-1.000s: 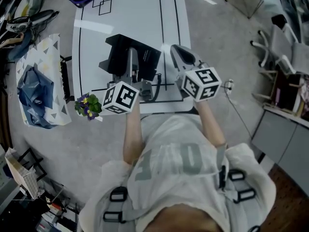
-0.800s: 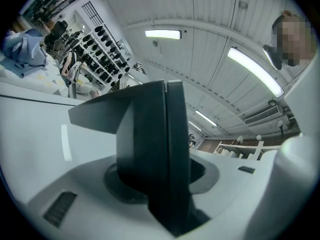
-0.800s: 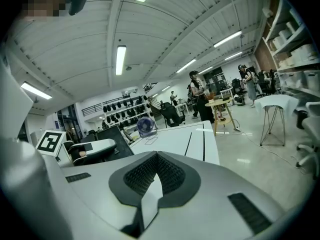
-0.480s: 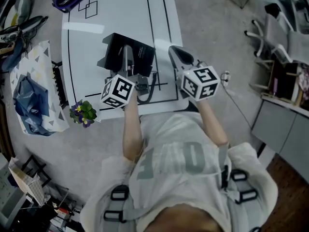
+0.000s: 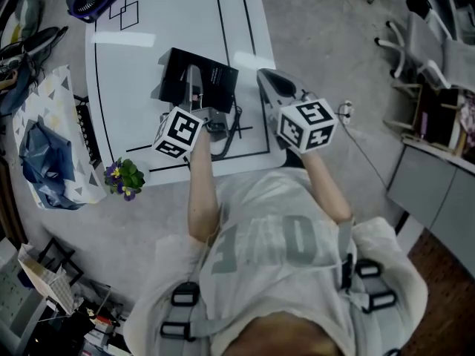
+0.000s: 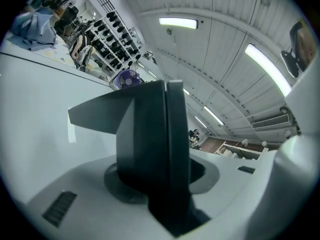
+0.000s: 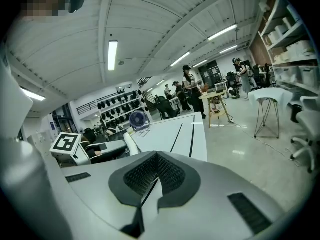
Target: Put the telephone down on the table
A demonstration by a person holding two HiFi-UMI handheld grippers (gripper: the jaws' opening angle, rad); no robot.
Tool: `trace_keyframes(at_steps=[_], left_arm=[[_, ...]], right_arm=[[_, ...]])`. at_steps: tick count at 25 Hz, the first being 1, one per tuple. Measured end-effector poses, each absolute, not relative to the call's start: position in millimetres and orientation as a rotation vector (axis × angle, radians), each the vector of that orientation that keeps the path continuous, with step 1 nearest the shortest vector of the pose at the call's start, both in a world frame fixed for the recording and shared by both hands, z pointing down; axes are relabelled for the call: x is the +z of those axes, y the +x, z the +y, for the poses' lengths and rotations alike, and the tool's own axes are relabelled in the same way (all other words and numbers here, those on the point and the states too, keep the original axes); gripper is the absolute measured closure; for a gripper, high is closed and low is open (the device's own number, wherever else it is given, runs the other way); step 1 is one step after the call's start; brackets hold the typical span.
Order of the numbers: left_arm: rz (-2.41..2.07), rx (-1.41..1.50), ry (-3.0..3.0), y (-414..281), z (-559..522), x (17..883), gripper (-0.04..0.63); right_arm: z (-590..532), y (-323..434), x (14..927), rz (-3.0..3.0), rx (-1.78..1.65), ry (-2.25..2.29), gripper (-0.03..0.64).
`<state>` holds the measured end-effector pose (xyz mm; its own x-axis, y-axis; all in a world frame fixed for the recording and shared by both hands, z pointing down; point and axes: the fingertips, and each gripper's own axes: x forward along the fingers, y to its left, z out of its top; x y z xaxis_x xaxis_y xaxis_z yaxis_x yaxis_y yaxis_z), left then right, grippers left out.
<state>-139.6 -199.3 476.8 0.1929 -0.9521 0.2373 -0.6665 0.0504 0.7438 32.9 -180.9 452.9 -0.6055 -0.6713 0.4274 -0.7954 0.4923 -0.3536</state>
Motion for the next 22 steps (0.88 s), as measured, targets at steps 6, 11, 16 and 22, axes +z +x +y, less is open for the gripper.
trace_keyframes(at_steps=[6, 11, 16, 22], left_arm=[[-1.534, -0.465, 1.664, -136, -204, 481, 0.426], [-1.495, -0.521, 1.596, -134, -202, 491, 0.426], [-1.479, -0.584, 1.535, -141, -199, 497, 0.425], [-1.454, -0.64, 1.468, -145, -195, 504, 0.42]], right_arm=[[-185, 34, 456, -2.506, 0.791, 1.244, 0.611], [-187, 35, 460, -2.495, 0.796, 1.237, 0.609], [-187, 32, 459, -2.499, 0.778, 1.232, 0.609], [-186, 33, 459, -2.483, 0.774, 1.235, 0.61]])
